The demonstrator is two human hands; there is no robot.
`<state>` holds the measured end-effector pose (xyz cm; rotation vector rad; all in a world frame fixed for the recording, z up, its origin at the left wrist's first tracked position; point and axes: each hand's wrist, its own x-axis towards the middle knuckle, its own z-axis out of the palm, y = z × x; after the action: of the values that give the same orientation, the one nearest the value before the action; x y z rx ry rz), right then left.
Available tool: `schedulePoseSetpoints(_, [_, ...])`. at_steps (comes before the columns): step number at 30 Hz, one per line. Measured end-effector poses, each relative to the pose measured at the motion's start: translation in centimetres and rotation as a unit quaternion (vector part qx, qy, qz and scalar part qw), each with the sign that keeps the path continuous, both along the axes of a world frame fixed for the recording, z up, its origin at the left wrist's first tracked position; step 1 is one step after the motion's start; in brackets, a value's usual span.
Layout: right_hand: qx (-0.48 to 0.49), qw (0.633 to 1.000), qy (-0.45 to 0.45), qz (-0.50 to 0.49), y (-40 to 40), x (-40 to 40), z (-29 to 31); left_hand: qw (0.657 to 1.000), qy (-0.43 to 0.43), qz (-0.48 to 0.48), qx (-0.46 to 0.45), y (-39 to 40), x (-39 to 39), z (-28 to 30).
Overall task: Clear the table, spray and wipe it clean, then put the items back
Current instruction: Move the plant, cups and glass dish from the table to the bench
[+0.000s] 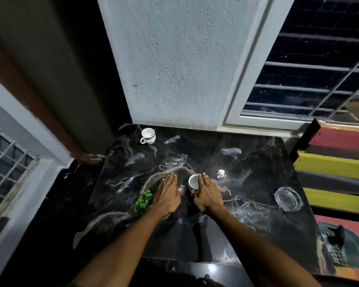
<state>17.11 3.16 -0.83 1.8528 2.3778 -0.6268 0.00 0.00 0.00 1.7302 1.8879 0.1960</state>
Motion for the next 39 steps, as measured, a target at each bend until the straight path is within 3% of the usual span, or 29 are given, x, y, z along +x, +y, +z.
schedulePoseSetpoints(7, [-0.035,0.992,0.071,-0.100,-0.4,-1.6,-0.6,0.994,-0.091,0.055,0.002,-0.4,-0.2,-1.1])
schedulePoseSetpoints(10, [-0.034,0.981,0.112,-0.158,-0.6,-2.5,-1.3,0.983,-0.135,0.102,0.076,-2.0,-0.9,-0.4])
schedulePoseSetpoints(15, [-0.030,0.964,0.123,-0.233,0.1,-4.1,-2.6,0.931,-0.167,0.230,0.231,-5.2,-3.8,1.0])
schedulePoseSetpoints(19, [-0.034,0.957,0.118,-0.262,1.6,-4.3,-3.4,0.903,-0.230,0.312,0.183,-7.8,-7.2,-0.2])
schedulePoseSetpoints(24, [-0.039,0.946,0.145,-0.288,2.5,-3.8,-3.8,0.884,-0.344,0.311,0.066,-10.5,-8.9,-3.2])
schedulePoseSetpoints(28, [-0.010,0.939,0.177,-0.294,1.6,-3.6,-3.5,0.921,-0.274,0.273,0.036,-11.1,-8.3,-4.6])
schedulePoseSetpoints(39, [-0.013,0.947,0.193,-0.256,-2.6,-1.8,-2.6,0.905,-0.220,0.359,0.062,-7.3,-5.0,-5.0])
